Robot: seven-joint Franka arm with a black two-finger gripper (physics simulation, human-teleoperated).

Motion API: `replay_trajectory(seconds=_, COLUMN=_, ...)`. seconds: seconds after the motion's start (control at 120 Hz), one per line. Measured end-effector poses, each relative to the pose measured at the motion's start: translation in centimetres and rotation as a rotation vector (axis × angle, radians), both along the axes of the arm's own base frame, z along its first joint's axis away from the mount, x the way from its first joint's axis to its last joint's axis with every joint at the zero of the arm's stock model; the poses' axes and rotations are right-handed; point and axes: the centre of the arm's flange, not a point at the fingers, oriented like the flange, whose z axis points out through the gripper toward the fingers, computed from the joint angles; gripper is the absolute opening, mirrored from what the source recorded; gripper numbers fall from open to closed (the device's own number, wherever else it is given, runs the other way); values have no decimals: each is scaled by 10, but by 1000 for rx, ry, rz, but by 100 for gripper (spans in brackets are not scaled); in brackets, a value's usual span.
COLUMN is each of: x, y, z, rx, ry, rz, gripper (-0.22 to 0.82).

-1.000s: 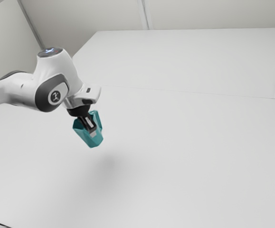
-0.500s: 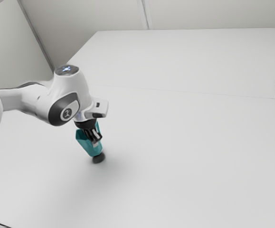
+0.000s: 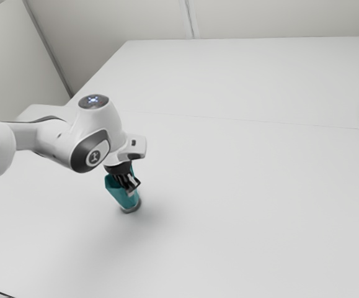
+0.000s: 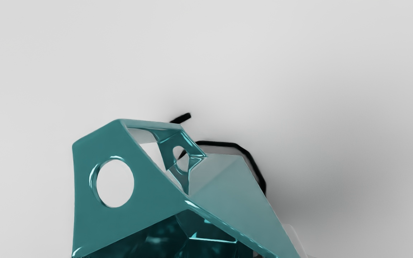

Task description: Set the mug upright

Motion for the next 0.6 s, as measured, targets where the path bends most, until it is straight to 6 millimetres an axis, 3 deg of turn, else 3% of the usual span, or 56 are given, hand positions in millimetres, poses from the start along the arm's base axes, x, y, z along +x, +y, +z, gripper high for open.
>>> replay_trajectory(seconds=0.417, x=1, y=-1, z=-14, rx=-9, ry=7, rz=38, gripper=-17)
replay_trajectory(seconds=0.6, x=1, y=-2, z=-14, rx=-15, ry=6, rz=45, gripper=-5)
